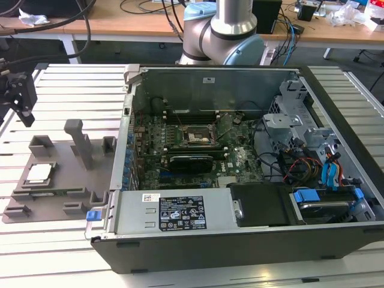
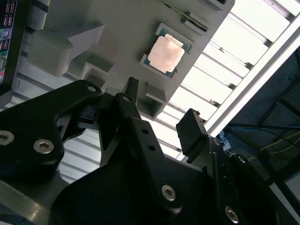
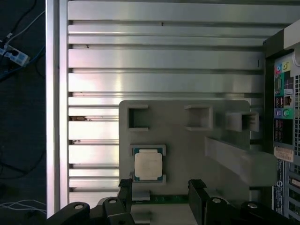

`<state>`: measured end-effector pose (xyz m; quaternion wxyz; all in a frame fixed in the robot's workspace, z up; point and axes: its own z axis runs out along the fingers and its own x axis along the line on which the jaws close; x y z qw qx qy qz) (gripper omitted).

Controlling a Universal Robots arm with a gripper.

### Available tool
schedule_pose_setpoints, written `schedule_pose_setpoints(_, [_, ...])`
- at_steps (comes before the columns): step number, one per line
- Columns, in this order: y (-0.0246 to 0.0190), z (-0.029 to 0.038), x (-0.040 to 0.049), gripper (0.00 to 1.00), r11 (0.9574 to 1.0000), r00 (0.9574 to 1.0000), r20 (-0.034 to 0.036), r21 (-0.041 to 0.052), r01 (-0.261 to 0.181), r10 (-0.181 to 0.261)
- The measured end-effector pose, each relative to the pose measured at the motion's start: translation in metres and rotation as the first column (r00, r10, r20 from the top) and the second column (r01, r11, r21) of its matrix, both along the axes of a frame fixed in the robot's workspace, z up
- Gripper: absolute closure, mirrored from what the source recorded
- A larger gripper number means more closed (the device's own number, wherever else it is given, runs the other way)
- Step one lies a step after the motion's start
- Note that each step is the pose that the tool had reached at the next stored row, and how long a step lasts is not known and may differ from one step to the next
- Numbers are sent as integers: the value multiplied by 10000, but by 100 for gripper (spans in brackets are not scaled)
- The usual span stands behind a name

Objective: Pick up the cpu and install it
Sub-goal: 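Pick up the cpu and move it towards the insertion slot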

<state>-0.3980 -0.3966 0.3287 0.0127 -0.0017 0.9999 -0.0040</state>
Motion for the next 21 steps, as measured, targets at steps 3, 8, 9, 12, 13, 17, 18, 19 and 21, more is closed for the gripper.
schedule_pose_setpoints(3, [1, -25, -1, 40, 10000, 10000, -1, -63, -54, 54])
schedule_pose_setpoints(8, [0, -44, 0, 40, 9996, 9997, -2, -158, -244, 244])
schedule_pose_setpoints(9, [0, -52, 0, 40, 9995, 9996, -2, -158, -270, 270])
schedule_pose_setpoints(12, [0, -82, 0, 40, 9994, 9995, -2, -157, -308, 308])
schedule_pose_setpoints(13, [0, -89, 0, 40, 9994, 9995, -1, -158, -308, 308])
schedule_pose_setpoints(17, [0, -119, 0, 40, 9994, 9995, -1, -158, -308, 308])
schedule_pose_setpoints(18, [0, -132, 0, 40, 9994, 9995, -2, -158, -308, 308])
schedule_pose_setpoints(19, [0, -143, 0, 40, 9994, 9995, -1, -157, -308, 308])
schedule_pose_setpoints(21, [0, -154, 0, 40, 9994, 9995, -2, -158, -308, 308])
